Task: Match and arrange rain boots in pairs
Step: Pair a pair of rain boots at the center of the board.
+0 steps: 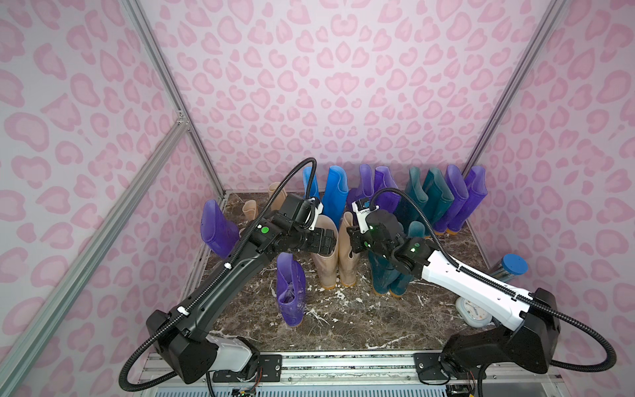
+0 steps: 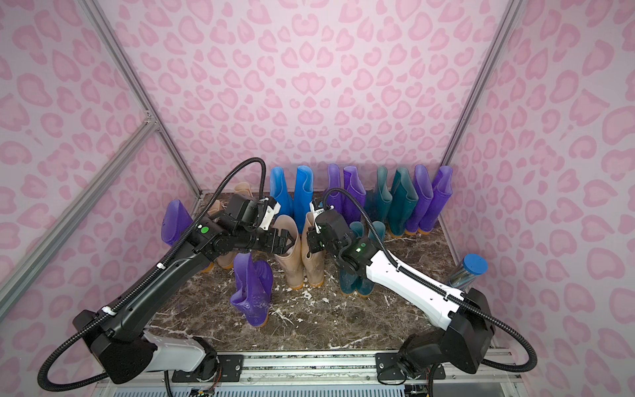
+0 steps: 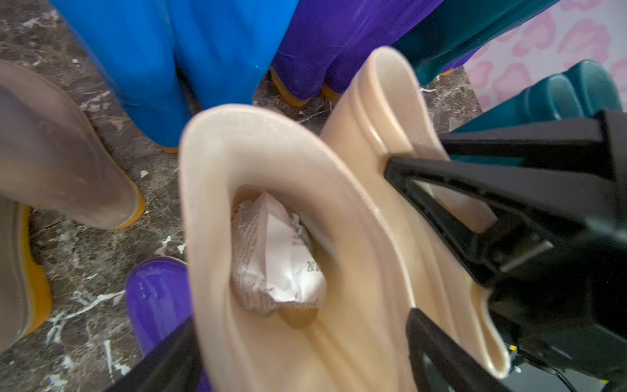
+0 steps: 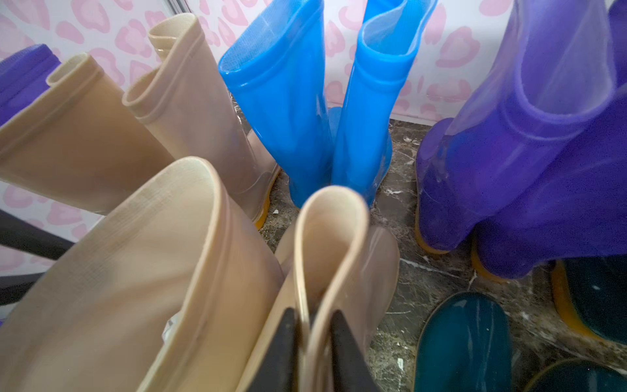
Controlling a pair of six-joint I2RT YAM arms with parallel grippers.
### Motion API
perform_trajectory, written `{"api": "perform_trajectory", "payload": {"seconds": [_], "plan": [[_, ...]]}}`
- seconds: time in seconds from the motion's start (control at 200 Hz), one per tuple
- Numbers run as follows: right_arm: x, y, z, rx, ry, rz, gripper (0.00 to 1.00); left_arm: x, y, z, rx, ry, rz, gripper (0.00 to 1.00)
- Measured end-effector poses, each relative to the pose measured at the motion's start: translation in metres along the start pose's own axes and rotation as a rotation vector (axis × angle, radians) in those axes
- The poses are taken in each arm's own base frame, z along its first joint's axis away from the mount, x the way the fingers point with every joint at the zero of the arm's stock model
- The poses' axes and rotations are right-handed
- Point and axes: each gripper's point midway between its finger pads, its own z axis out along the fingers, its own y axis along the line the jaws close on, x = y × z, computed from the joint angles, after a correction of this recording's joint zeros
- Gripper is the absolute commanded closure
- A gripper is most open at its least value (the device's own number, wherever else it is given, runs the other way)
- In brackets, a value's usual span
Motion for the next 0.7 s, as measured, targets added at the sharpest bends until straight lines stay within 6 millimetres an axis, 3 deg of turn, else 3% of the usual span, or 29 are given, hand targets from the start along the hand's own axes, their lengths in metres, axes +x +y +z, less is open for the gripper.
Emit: {"api": "perform_trajectory", "payload": {"seconds": [0.14, 0.16, 0.375, 0.46, 0.49, 0.54, 0.575, 0.615, 0.645, 0.7], "plan": [[0.001, -0.001, -0.001, 0.0, 0.0, 0.003, 1.0, -0.007, -0.015, 0.002, 0.067, -0.026, -0.012, 0.05], [0.002, -0.001, -0.001, 0.0, -0.001, 0.005, 1.0, -0.007, -0.017, 0.002, 0.074, -0.029, -0.01, 0.0], [0.002, -0.003, -0.003, 0.008, -0.005, 0.014, 1.0, 0.001, -0.025, 0.019, 0.102, 0.004, -0.002, 0.03], [0.002, -0.009, -0.008, 0.032, -0.012, 0.014, 1.0, 0.004, -0.017, 0.022, 0.056, 0.007, -0.001, 0.24], [0.002, -0.011, -0.011, 0.041, -0.015, 0.015, 1.0, 0.003, -0.014, 0.022, 0.04, 0.003, 0.002, 0.38], [0.002, -0.016, -0.018, 0.054, -0.022, 0.016, 1.0, 0.002, -0.01, 0.022, 0.014, -0.003, 0.005, 0.54], [0.001, -0.019, -0.023, 0.062, -0.025, 0.018, 1.0, 0.002, -0.008, 0.022, 0.004, -0.006, 0.008, 0.75], [-0.001, -0.022, -0.029, 0.066, -0.032, 0.02, 1.0, 0.001, -0.006, 0.022, -0.008, -0.011, 0.011, 0.91], [-0.003, -0.023, -0.033, 0.067, -0.041, 0.022, 1.0, 0.001, -0.006, 0.022, -0.012, -0.012, 0.016, 0.97], [-0.008, -0.025, -0.039, 0.069, -0.058, 0.025, 1.0, 0.0, -0.006, 0.02, -0.013, -0.011, 0.027, 0.98]]}}
